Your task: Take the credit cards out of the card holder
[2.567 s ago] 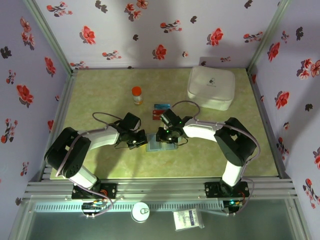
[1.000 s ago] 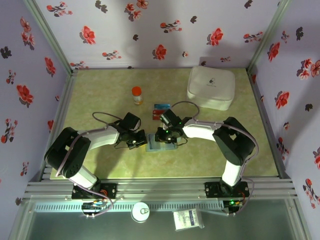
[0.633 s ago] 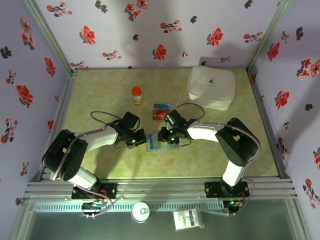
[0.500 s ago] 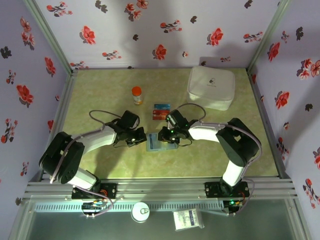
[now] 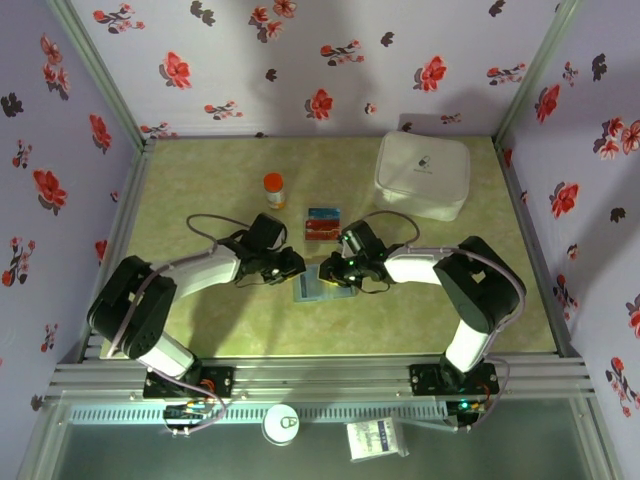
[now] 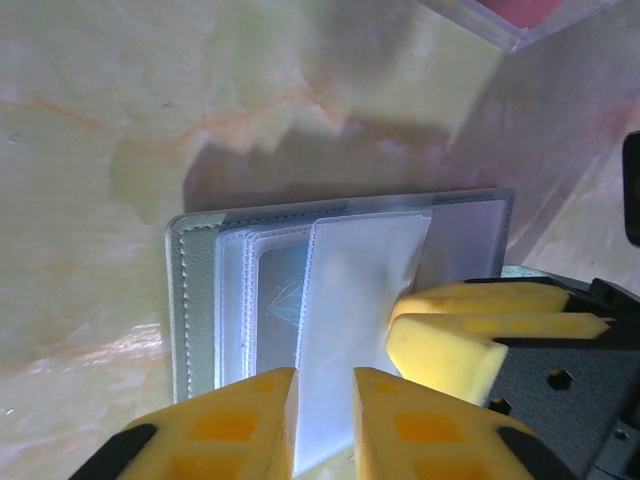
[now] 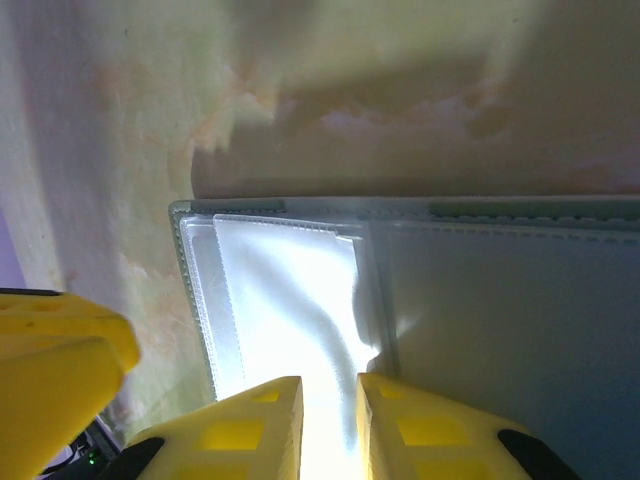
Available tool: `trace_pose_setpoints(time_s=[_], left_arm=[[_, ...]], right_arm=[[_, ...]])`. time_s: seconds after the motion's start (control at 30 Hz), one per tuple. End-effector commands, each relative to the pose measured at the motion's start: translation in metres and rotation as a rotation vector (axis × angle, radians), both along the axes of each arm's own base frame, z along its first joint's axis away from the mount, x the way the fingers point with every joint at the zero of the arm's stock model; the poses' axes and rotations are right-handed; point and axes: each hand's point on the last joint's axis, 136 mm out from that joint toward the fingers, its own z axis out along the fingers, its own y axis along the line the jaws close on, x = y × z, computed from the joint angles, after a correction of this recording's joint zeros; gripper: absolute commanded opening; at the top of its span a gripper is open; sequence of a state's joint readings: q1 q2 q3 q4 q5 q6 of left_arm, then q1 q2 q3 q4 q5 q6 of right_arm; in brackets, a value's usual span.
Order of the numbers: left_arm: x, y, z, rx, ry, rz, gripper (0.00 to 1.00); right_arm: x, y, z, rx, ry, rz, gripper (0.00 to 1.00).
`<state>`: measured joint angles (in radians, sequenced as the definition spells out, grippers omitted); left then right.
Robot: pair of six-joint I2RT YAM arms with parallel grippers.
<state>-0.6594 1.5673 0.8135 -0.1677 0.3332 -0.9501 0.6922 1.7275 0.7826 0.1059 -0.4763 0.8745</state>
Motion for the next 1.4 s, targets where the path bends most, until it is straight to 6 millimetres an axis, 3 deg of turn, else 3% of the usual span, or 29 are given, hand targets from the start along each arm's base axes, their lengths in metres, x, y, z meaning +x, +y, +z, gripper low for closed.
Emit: trace_pose_setpoints(time_s=[0.0,0.87,1.03,1.23,1.37], left_arm=[[0.003,-0.013,0.002,-0.025,0.009,-0.008,0.23],[0.001,-0.022,-0.02,0.013,0.058,-0.013,0.28],[0.003,-0.028,-0.012,-0.018,0.044,-0.012,0.21],[0.005,-0.03,-0.003,-0.036,0.026,-0.006,0.13],[0.005,-0.03,0.004,-0.049,0.017,-0.004,0.14]], right_arm=[[0.0,0.0,0.006,0.035,0.001,-0.008,0.21],[-0.002,-0.006,-0.007,0.086,0.048,-0.027,0.2],[-0.002,-0.007,-0.007,0.093,0.051,-0.029,0.2],[0.0,-0.003,0.001,0.12,0.045,-0.031,0.2],[0.004,-0.002,0.021,0.14,0.01,-0.028,0.2]])
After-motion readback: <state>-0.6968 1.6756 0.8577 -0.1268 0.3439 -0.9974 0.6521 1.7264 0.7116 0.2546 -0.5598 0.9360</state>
